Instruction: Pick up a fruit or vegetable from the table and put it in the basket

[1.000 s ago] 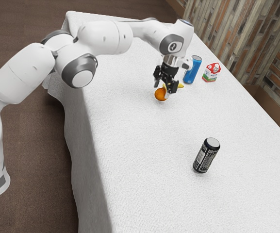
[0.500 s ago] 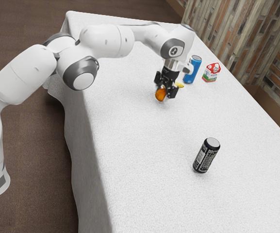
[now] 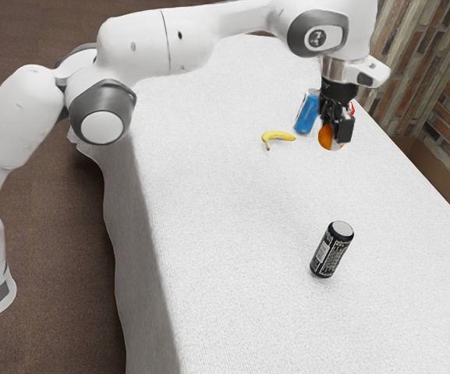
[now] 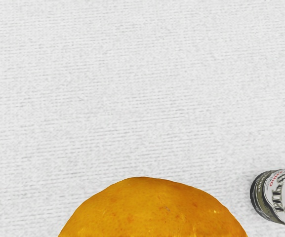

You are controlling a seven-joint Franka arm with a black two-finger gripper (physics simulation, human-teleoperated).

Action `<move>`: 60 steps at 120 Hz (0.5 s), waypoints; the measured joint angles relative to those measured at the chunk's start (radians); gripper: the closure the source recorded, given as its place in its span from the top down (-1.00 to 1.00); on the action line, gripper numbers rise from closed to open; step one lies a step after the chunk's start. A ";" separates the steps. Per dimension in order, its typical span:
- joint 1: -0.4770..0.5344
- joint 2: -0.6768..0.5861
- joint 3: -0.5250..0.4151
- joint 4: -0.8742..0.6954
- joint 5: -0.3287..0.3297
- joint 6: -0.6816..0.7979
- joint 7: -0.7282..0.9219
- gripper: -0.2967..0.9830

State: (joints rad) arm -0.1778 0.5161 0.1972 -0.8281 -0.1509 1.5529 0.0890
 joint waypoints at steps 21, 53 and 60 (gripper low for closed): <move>-0.160 -0.029 -0.002 0.009 0.009 -0.014 -0.002 -0.06; -0.414 -0.017 -0.004 0.080 0.015 -0.036 -0.003 -0.06; -0.462 -0.011 -0.007 0.083 0.015 -0.036 -0.003 -0.06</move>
State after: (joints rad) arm -0.6395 0.5050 0.1904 -0.7452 -0.1356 1.5174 0.0858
